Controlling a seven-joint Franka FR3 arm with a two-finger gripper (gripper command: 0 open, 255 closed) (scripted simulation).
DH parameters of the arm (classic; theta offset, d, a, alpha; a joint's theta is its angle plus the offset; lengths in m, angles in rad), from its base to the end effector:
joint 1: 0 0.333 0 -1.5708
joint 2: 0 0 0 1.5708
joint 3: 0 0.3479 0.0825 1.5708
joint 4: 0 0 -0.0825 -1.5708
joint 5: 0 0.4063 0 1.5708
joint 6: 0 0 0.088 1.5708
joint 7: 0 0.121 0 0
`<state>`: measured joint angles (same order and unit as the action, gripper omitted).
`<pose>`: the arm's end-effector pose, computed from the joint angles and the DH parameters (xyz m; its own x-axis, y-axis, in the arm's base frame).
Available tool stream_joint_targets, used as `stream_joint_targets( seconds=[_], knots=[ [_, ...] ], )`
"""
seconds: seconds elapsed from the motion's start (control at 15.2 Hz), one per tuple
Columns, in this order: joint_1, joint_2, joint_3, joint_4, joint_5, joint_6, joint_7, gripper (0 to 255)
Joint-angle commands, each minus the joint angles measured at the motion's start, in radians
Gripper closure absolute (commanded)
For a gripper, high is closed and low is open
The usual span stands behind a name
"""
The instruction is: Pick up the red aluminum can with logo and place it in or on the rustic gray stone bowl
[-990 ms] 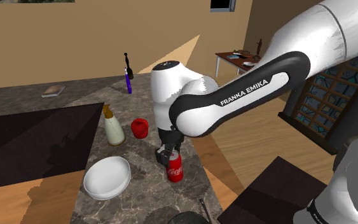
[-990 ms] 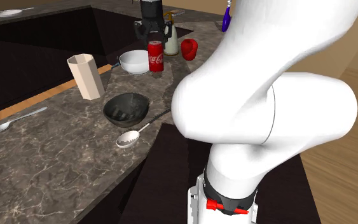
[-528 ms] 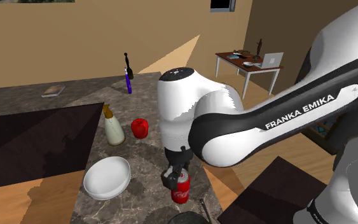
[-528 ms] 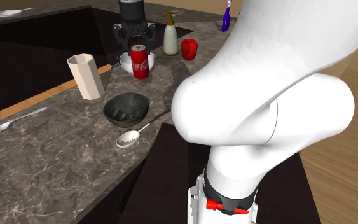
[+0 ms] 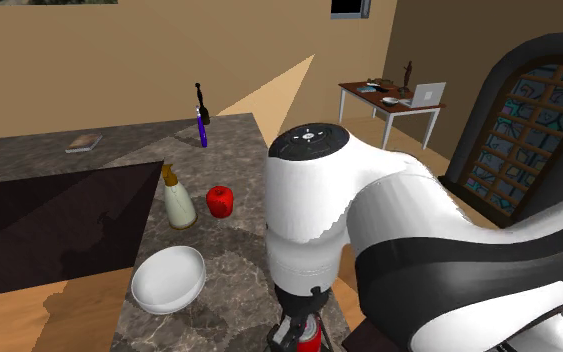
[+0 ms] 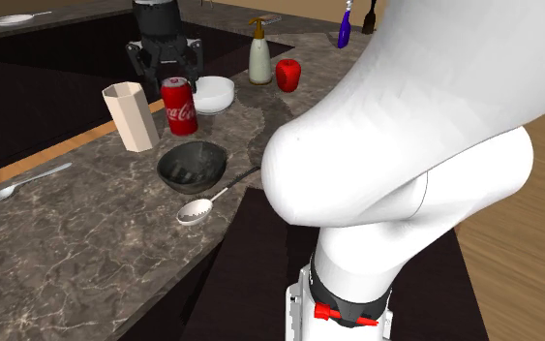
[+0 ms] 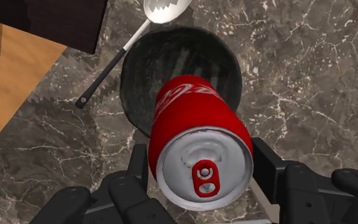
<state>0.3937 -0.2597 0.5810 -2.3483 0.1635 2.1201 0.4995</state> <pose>0.2579 0.4061 0.4216 0.9312 0.3646 -0.0018 0.3646 -0.9311 0.0038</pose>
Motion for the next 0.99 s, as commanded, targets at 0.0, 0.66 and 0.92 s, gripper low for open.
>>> stream_joint_targets(
  seconds=[0.0,0.66,0.92],
  knots=[
    [0.007,-0.001,0.011,-0.021,0.006,0.022,0.014,255],
    [-0.003,0.087,0.041,-0.091,-0.033,0.171,0.047,255],
    [-0.010,0.132,0.052,-0.114,-0.060,0.232,0.068,255]
  ],
)
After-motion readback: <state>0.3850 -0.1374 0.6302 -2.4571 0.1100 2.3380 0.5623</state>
